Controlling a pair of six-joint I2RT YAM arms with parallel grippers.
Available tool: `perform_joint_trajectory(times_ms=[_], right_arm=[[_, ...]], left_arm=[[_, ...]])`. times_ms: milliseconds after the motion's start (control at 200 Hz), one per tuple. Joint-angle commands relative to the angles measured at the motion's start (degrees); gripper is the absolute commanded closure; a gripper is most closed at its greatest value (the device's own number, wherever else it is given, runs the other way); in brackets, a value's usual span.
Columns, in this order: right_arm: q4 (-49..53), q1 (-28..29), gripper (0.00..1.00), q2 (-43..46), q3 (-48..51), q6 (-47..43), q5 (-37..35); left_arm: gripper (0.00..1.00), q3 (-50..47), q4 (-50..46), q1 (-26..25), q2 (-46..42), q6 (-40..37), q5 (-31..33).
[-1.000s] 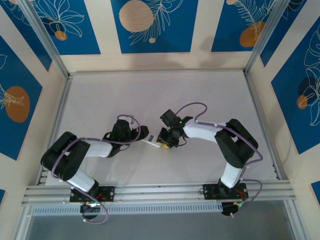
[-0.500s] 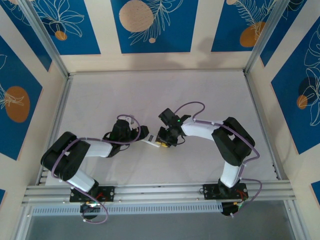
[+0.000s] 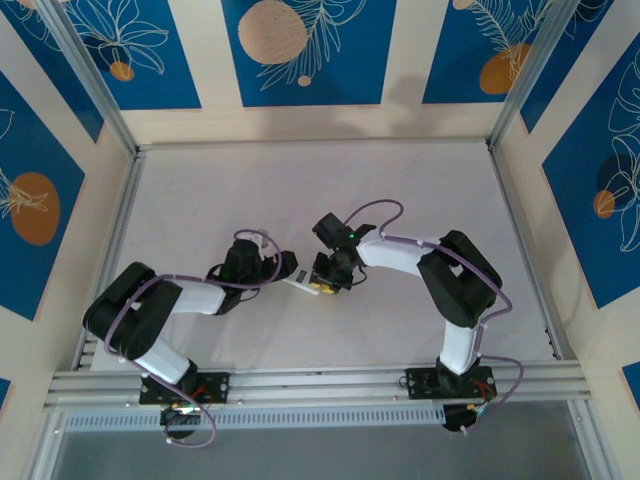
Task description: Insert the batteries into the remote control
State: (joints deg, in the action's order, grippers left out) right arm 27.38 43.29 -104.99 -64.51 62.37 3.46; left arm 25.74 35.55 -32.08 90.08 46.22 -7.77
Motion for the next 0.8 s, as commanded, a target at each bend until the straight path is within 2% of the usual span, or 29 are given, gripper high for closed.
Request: perform_joint_trajectory(times_ms=[0,265,540,630,795], right_arm=[[-12.8,1.7,0.73,-2.7,-3.4,-1.7,5.1],[-10.1,1.5,0.73,-2.2,-2.9,-1.8,3.8],[-7.0,0.5,0.63,6.6,4.2,-3.0,-2.4],[-5.3,-0.5,0.57,10.6,6.0,-4.5,-4.9],[0.8,-2.0,0.34,20.4,7.5,-9.8,-15.2]], left_arm=[[0.27,-1.4,-0.4,-3.1,2.9,1.4,-5.0],[0.27,-1.1,-3.7,-2.8,1.1,0.2,-3.4],[0.22,2.6,-15.5,-0.1,-2.8,-4.1,0.3],[0.17,4.5,-20.4,1.3,-5.0,-5.6,1.6],[0.0,9.8,-34.1,3.0,-10.5,-9.1,9.6]])
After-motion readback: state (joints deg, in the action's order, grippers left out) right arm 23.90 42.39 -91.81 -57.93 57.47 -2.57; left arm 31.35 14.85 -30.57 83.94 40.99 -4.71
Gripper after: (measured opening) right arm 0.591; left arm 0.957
